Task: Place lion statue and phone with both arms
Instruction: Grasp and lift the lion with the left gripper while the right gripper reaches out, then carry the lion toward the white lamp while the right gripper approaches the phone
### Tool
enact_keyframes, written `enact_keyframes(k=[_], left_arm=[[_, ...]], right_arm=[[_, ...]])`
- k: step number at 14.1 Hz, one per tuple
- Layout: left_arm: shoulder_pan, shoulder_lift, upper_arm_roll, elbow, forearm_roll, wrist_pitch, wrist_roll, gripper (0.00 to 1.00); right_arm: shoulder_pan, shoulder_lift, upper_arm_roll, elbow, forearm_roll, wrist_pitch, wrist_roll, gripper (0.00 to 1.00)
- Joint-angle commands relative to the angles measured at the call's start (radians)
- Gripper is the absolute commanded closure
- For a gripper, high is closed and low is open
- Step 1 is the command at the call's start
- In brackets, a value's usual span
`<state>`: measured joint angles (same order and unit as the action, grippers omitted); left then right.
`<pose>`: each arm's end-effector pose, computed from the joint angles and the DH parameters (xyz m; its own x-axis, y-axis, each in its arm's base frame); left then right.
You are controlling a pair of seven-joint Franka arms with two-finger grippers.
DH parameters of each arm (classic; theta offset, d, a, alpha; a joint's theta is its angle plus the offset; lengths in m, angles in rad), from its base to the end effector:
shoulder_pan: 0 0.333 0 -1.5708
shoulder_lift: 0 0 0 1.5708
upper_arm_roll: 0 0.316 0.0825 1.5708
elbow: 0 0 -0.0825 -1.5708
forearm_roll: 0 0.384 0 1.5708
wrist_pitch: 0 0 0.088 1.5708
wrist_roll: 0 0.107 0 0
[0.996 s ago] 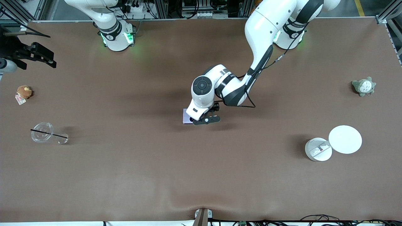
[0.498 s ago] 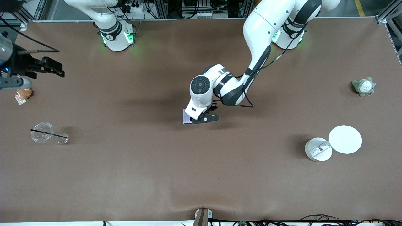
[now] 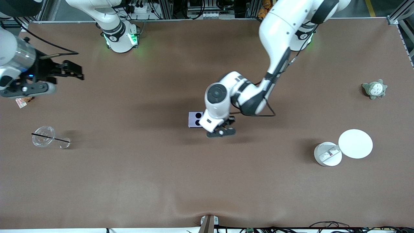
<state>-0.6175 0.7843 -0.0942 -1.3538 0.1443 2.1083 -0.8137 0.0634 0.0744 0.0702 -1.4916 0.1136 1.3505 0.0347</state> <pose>0.5705 -0.4635 0.2538 0.9984 0.0523 0.0217 0.0535 -0.9969 -0.0578 0.5458 0.0860 0.6040 0.9688 0.1214 -0.2161 0.0991 -0.9889 -0.1111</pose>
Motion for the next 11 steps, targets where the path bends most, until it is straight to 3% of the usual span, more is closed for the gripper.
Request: enact_keyframes(k=[1,6,11], left_arm=[[0.089,-0.026,-0.007,-0.005,0.021,-0.034,0.146,1.00],[0.223,-0.025,-0.007,-0.005,0.024,-0.034,0.353,1.00],[0.317,-0.028,-0.005,-0.001,0.026,-0.034,0.487,1.00]], right_arm=[[0.074,0.074,-0.003,0.007,0.055,0.036,0.094,0.00],[0.258,0.237,-0.004,-0.002,0.052,0.274,0.255,0.00],[0.378,0.378,-0.004,-0.012,0.052,0.467,0.401,0.00]])
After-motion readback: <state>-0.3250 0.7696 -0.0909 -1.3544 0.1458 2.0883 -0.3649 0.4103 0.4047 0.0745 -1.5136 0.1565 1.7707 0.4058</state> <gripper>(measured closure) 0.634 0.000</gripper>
